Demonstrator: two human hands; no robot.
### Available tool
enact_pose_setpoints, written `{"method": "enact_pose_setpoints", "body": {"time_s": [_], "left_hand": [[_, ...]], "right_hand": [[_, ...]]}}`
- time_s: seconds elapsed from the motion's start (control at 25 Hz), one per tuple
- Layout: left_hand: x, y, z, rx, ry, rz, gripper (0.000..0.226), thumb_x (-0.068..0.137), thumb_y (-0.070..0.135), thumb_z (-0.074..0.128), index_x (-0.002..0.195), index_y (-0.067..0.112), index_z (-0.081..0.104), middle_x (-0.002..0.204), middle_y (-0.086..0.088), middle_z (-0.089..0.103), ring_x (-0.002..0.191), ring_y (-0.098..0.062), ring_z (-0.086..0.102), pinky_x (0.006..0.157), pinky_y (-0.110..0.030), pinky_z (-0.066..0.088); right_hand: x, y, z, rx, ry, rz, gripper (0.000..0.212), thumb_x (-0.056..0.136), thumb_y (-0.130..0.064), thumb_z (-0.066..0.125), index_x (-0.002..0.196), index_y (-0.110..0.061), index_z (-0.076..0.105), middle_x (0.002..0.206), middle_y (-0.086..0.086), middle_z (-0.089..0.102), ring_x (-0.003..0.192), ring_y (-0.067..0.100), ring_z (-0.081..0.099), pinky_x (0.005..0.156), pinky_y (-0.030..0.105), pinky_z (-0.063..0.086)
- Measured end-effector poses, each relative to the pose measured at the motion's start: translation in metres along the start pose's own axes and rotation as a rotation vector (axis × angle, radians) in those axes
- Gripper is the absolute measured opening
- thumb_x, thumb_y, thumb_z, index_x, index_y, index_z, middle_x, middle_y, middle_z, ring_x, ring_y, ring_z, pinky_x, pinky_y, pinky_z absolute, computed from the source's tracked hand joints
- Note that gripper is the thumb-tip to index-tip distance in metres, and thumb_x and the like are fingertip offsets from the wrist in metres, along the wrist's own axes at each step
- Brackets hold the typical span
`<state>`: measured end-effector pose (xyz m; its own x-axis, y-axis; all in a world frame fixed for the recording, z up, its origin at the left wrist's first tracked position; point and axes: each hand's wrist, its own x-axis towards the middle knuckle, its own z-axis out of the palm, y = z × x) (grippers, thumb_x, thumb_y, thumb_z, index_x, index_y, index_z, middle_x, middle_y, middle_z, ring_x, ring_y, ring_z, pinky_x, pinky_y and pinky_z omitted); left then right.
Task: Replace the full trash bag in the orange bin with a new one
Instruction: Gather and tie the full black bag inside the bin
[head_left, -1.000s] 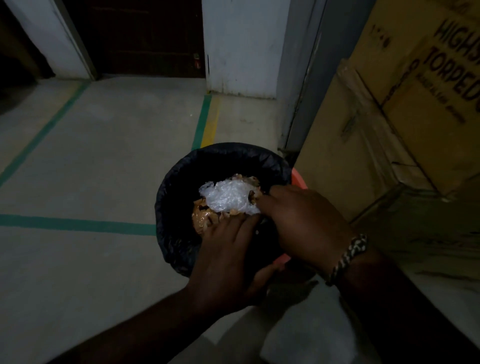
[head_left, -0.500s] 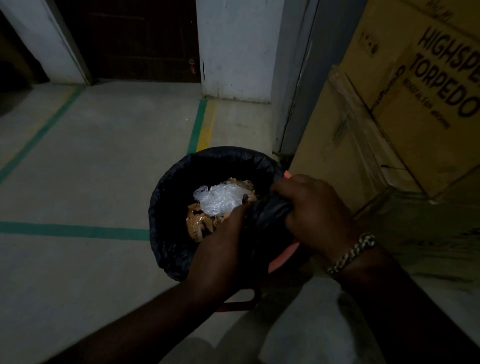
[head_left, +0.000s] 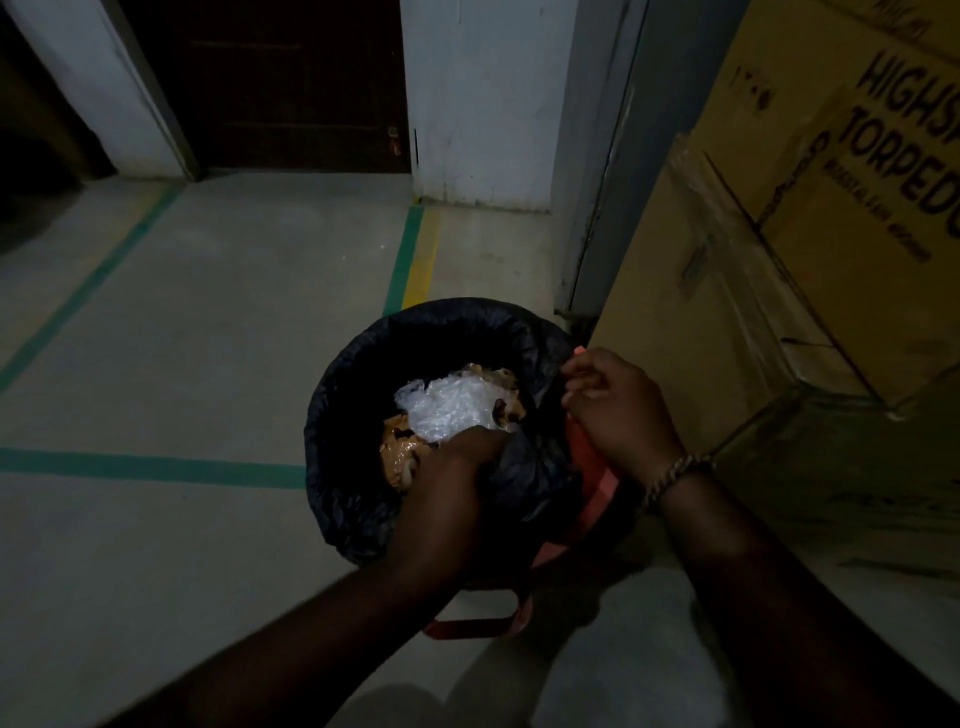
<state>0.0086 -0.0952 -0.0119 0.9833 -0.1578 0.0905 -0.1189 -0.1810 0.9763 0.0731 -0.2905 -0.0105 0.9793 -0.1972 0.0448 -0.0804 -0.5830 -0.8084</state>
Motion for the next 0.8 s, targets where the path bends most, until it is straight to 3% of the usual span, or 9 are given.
{"method": "enact_pose_setpoints", "body": {"time_s": [0.12, 0.2, 0.28, 0.36, 0.44, 0.52, 0.56, 0.68, 0.8], "left_hand": [[-0.002, 0.012, 0.012, 0.235, -0.115, 0.113, 0.037, 0.074, 0.054, 0.039, 0.096, 0.050, 0.069, 0.105, 0.016, 0.067, 0.115, -0.020, 0.062, 0.103, -0.038, 0.048], [0.000, 0.012, 0.017, 0.431, -0.148, 0.182, 0.045, 0.081, 0.051, 0.040, 0.111, 0.034, 0.070, 0.116, 0.014, 0.067, 0.112, -0.005, 0.060, 0.099, -0.033, 0.049], [0.002, 0.008, 0.015, 0.461, -0.166, 0.222, 0.034, 0.085, 0.043, 0.054, 0.114, 0.033, 0.068, 0.115, 0.016, 0.066, 0.109, 0.000, 0.060, 0.094, -0.033, 0.051], [0.006, 0.006, 0.011, 0.518, -0.179, 0.236, 0.044, 0.076, 0.053, 0.063, 0.114, 0.033, 0.068, 0.112, 0.016, 0.066, 0.107, 0.000, 0.060, 0.093, -0.030, 0.050], [0.010, 0.012, 0.009, 0.479, -0.150, 0.165, 0.061, 0.068, 0.063, 0.047, 0.114, 0.030, 0.070, 0.114, 0.015, 0.066, 0.110, -0.002, 0.058, 0.098, -0.027, 0.046], [0.013, 0.016, 0.010, 0.363, -0.099, 0.077, 0.064, 0.066, 0.064, 0.040, 0.113, 0.031, 0.070, 0.116, 0.017, 0.064, 0.114, -0.004, 0.058, 0.104, -0.030, 0.043], [0.014, 0.015, 0.011, 0.331, -0.076, 0.072, 0.059, 0.067, 0.063, 0.040, 0.111, 0.035, 0.068, 0.115, 0.019, 0.063, 0.115, -0.004, 0.058, 0.106, -0.032, 0.044], [0.015, 0.014, 0.016, 0.281, -0.089, 0.022, 0.029, 0.074, 0.057, 0.040, 0.095, 0.059, 0.059, 0.104, 0.025, 0.062, 0.111, -0.005, 0.060, 0.104, -0.036, 0.046], [0.013, 0.016, 0.018, 0.320, -0.107, 0.064, 0.042, 0.073, 0.060, 0.039, 0.104, 0.050, 0.065, 0.110, 0.020, 0.064, 0.111, -0.004, 0.059, 0.102, -0.033, 0.046]], "right_hand": [[0.034, 0.020, 0.025, 0.523, -0.204, 0.425, 0.027, 0.082, -0.012, 0.068, 0.106, -0.023, 0.072, 0.153, -0.004, 0.044, 0.078, 0.004, 0.046, 0.060, 0.024, 0.042], [0.042, 0.019, 0.036, 0.668, -0.268, 0.555, 0.038, 0.088, -0.010, 0.063, 0.126, -0.016, 0.065, 0.146, 0.003, 0.048, 0.072, 0.006, 0.042, 0.056, 0.022, 0.039], [0.038, 0.010, 0.041, 0.724, -0.259, 0.558, 0.044, 0.095, -0.003, 0.057, 0.138, -0.004, 0.054, 0.126, 0.006, 0.055, 0.074, 0.009, 0.047, 0.057, 0.020, 0.043], [0.040, 0.014, 0.045, 0.790, -0.140, 0.474, 0.041, 0.092, 0.005, 0.060, 0.134, 0.003, 0.058, 0.121, -0.001, 0.057, 0.092, 0.014, 0.059, 0.064, 0.019, 0.051], [0.040, 0.016, 0.044, 0.785, -0.041, 0.374, 0.034, 0.087, 0.008, 0.066, 0.120, 0.002, 0.068, 0.124, -0.005, 0.056, 0.100, 0.012, 0.064, 0.073, 0.020, 0.056], [0.040, 0.022, 0.042, 0.795, -0.017, 0.361, 0.031, 0.081, 0.008, 0.071, 0.108, -0.007, 0.074, 0.142, 0.005, 0.052, 0.103, 0.016, 0.067, 0.084, 0.031, 0.058], [0.037, 0.021, 0.039, 0.846, -0.029, 0.382, 0.034, 0.080, 0.010, 0.070, 0.109, -0.008, 0.073, 0.138, 0.010, 0.056, 0.101, 0.020, 0.068, 0.086, 0.035, 0.058], [0.030, 0.015, 0.028, 0.956, -0.121, 0.413, 0.049, 0.085, 0.018, 0.056, 0.128, -0.005, 0.063, 0.118, 0.011, 0.064, 0.100, 0.021, 0.065, 0.077, 0.030, 0.059], [0.026, 0.007, 0.024, 0.936, -0.215, 0.363, 0.051, 0.086, 0.021, 0.050, 0.129, -0.003, 0.062, 0.111, -0.009, 0.060, 0.095, 0.004, 0.061, 0.067, 0.021, 0.058]]}}
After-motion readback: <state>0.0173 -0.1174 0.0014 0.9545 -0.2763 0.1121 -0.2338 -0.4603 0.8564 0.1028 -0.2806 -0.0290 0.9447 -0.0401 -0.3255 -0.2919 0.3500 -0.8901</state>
